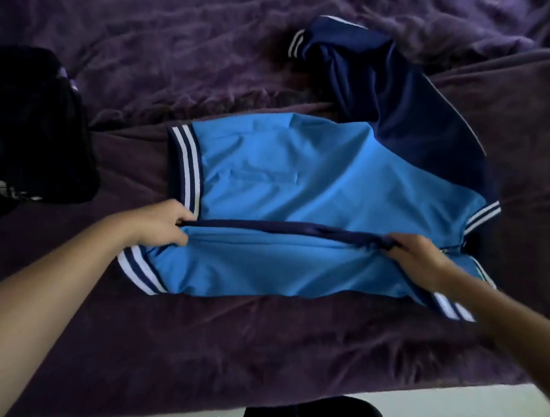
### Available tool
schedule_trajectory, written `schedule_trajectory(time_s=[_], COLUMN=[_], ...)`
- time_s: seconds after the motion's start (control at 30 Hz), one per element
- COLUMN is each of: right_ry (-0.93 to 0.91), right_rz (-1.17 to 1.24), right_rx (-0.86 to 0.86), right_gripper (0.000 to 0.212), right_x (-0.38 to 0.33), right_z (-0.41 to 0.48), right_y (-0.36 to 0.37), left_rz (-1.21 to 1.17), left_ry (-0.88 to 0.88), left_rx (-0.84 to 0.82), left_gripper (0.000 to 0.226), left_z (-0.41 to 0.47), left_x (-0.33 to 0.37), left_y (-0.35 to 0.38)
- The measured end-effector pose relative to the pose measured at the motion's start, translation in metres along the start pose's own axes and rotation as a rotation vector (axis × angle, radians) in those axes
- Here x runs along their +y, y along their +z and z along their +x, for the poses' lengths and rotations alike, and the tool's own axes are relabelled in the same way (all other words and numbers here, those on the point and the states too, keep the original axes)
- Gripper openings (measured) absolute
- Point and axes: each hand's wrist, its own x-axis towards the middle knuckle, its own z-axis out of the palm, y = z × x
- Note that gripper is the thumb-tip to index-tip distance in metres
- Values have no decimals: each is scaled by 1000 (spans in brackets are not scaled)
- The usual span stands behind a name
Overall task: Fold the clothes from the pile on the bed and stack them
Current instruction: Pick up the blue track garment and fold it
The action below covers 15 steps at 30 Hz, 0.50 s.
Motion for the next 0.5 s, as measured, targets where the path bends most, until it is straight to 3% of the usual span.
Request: schedule_trajectory(time_s=[0.17,0.27,0.4,0.5], right_ry=[98,97,101,41], right_rz=[32,-71,-364,-376], right_rx=[49,126,423,377], right_gripper=[14,17,26,36], right_x=[-34,-56,-64,-53], right_z=[87,143,169,170], right_y=[-74,-85,-70,-58], left_rz=[-4,160,463,549], left_ry=[17,-14,-57,73], left_rx=[100,352,836,849], left_gripper=[24,23,35,45], left_z=[47,85,121,130], left_x=[27,38,44,48], left_y=[-58,-92,-87,-44])
